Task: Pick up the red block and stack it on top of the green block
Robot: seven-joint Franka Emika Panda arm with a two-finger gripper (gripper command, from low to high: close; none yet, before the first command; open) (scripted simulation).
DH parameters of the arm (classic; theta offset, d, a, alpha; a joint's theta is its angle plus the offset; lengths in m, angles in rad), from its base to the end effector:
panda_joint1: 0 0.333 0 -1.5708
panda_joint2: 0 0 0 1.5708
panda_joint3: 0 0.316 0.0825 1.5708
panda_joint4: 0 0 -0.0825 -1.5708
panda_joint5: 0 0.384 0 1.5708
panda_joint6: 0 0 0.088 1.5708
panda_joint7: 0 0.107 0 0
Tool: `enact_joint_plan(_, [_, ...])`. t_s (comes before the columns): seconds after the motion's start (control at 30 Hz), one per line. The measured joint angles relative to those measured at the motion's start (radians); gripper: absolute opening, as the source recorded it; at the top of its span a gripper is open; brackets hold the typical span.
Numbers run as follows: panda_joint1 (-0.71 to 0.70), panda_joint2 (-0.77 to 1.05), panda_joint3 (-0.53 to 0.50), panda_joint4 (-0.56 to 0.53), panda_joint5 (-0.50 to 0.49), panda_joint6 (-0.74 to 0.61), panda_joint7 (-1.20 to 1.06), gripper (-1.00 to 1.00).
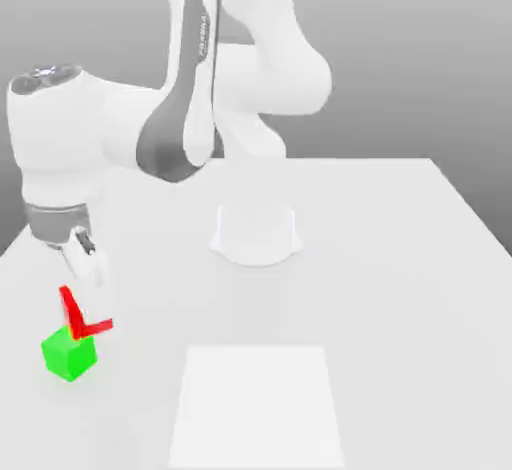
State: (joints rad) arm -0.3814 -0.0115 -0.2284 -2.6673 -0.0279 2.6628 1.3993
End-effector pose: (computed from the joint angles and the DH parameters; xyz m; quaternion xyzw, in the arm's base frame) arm 0.3448 -0.2396 0.2424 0.5468 -0.8372 0.0051 0.0035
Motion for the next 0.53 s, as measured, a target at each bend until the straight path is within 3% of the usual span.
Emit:
enact_joint_plan(0.17, [-0.068, 0.011, -0.034, 0.004, 0.030, 0.003, 0.108, -1.00])
enact_joint_plan(0.4, [-0.080, 0.163, 0.025, 0.012, 0.126, 0.144, 0.047, -1.00])
enact_joint_plan(0.43, [-0.086, 0.185, 0.033, 0.012, 0.139, 0.164, 0.038, 1.00])
enact_joint_plan(0.53, [-0.086, 0.185, 0.033, 0.012, 0.139, 0.164, 0.038, 1.00])
